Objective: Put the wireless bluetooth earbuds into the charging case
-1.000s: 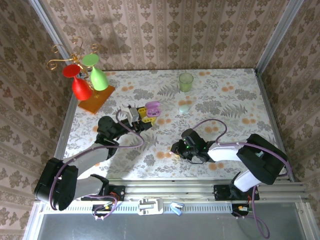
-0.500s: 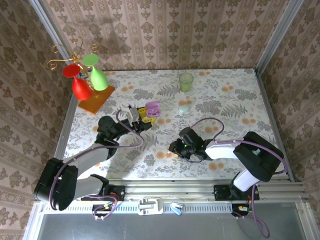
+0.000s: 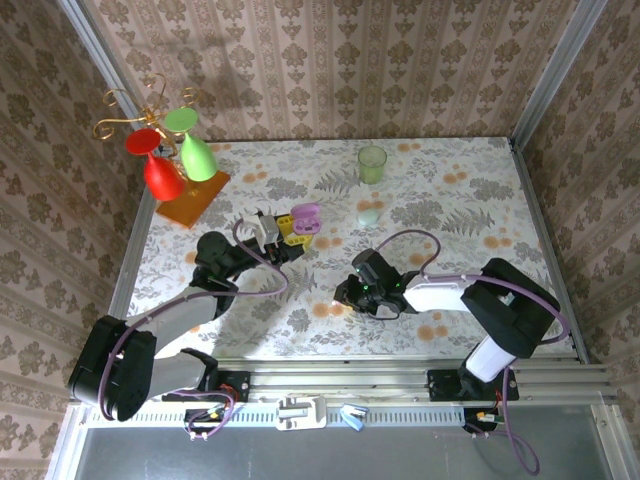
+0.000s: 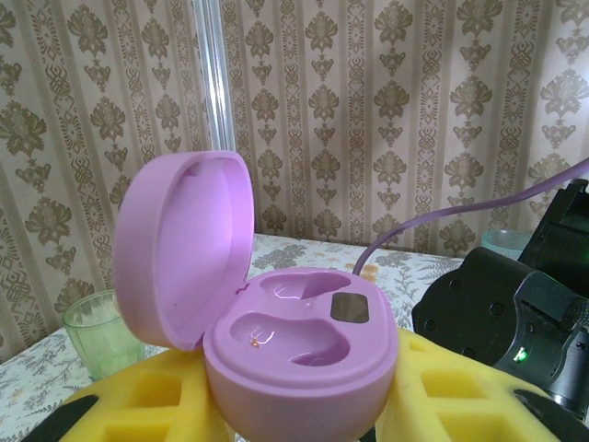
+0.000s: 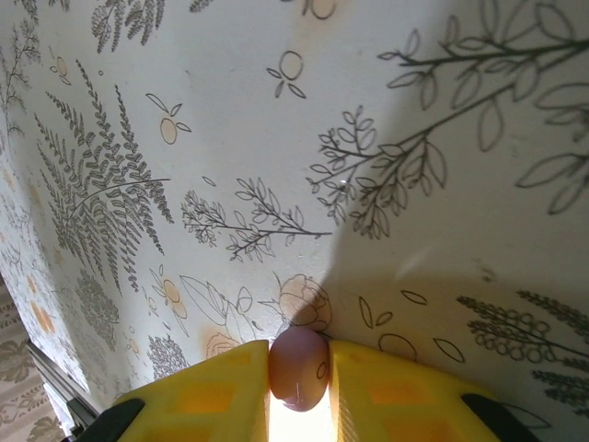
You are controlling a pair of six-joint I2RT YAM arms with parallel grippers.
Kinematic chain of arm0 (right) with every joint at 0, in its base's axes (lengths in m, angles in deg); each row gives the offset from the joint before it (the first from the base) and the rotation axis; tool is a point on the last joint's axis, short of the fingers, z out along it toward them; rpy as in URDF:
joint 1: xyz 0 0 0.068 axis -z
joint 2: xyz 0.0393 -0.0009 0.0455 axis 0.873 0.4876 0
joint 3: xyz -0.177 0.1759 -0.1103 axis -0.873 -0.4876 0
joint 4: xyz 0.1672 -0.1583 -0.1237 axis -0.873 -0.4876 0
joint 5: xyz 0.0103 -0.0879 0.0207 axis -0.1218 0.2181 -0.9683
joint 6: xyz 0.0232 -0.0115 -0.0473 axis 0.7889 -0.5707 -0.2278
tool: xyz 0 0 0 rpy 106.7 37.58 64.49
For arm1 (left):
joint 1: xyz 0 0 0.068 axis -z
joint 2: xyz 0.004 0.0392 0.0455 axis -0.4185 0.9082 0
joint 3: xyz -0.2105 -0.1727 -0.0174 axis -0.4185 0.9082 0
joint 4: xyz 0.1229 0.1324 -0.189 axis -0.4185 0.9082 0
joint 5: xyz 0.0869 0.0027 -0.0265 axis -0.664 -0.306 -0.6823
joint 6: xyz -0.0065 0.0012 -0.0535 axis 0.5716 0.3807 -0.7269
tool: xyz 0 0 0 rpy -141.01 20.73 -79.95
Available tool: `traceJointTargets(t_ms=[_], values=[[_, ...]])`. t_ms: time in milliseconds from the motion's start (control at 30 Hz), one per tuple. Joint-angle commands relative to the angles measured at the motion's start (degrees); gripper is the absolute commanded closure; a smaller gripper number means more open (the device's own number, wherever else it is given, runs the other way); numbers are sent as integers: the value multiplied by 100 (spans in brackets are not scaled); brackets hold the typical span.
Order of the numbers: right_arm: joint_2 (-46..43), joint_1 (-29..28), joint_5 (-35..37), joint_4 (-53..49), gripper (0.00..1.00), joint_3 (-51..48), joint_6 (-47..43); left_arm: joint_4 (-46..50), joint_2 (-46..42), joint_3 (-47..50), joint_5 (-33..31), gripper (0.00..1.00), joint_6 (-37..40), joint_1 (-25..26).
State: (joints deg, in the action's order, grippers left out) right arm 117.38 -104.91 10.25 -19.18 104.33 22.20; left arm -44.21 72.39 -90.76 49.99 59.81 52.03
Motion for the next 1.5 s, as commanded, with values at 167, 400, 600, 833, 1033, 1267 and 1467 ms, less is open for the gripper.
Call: traceJointTargets(t_ms=[167, 400, 600, 833, 1033, 1267, 1467], values=[[-178, -47, 578, -1671, 80, 455, -803, -95, -128, 43, -7, 83, 136, -22], [-307, 39, 575, -2815, 80, 811, -1860, -101, -111, 43, -1, 83, 139, -24], [145, 111, 94, -3170, 79, 1271, -2510, -173, -74, 43, 28, 83, 90, -27], [-63, 130, -17, -2535, 69, 1099, -2344, -94, -127, 52, 8, 83, 119, -23], [-268, 199, -19, -1818, 68, 587, -1903, -118, -109, 48, 24, 83, 110, -26], [-397, 226, 102, -1489, 66, 350, -1907, -143, -108, 61, 40, 83, 84, -22], [-597, 285, 158, -1519, 60, 392, -2304, -133, -105, 61, 20, 83, 102, -24]])
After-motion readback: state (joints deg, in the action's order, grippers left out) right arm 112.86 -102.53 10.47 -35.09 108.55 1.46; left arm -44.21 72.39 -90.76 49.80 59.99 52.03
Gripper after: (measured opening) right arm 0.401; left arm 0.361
